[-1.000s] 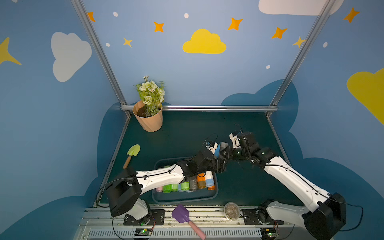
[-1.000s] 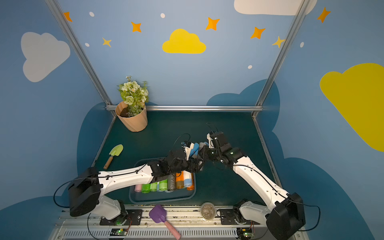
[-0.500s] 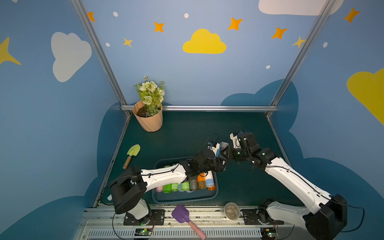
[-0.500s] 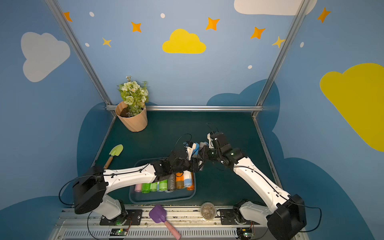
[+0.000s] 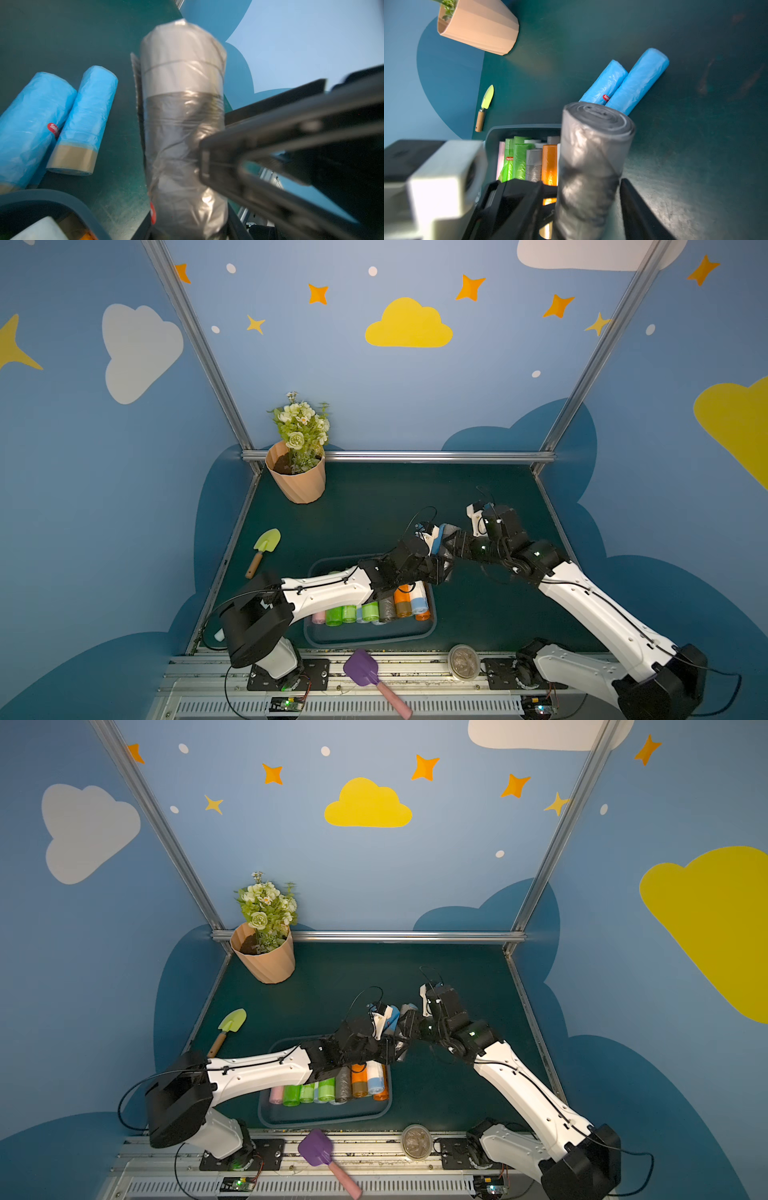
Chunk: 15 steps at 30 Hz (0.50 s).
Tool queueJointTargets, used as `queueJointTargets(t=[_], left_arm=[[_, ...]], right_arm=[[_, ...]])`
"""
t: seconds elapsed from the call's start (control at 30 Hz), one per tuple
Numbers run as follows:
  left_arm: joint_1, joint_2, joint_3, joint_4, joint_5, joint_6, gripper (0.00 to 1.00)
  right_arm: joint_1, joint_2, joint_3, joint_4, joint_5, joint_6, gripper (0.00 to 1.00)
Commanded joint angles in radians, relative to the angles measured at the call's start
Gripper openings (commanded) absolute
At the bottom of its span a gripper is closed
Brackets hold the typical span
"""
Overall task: Put the roll of trash bags into the storage box
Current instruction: Pick up the roll of trash bags from the center of the board.
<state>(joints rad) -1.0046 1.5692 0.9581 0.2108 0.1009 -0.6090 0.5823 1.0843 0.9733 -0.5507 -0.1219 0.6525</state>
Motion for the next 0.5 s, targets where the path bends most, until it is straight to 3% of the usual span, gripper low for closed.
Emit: queueJointTargets(t=[0.0, 0.17, 0.3, 0.47], left_arm=[[0.014, -0.029, 0.008, -0.024, 0.001, 0.016, 0.43], [0.022, -0.066, 0.006, -0.084, -0.011, 0.039, 0.43], [0.036, -0.110, -0.018, -0.116, -0.036, 0.040, 0.43], [0.059, -0.209, -0.056, -0.226, -0.079, 0.036, 0.43]], right_arm=[[-0.003, -0.035, -0.008, -0.027, 0.013, -0.009, 0.69], [-0.003, -0.068, -0.022, -0.034, 0.013, -0.017, 0.81], [-0.003, -0.084, -0.033, -0.028, -0.017, -0.035, 0.83], [0.009, -0.080, -0.043, 0.020, -0.144, -0.079, 0.85]])
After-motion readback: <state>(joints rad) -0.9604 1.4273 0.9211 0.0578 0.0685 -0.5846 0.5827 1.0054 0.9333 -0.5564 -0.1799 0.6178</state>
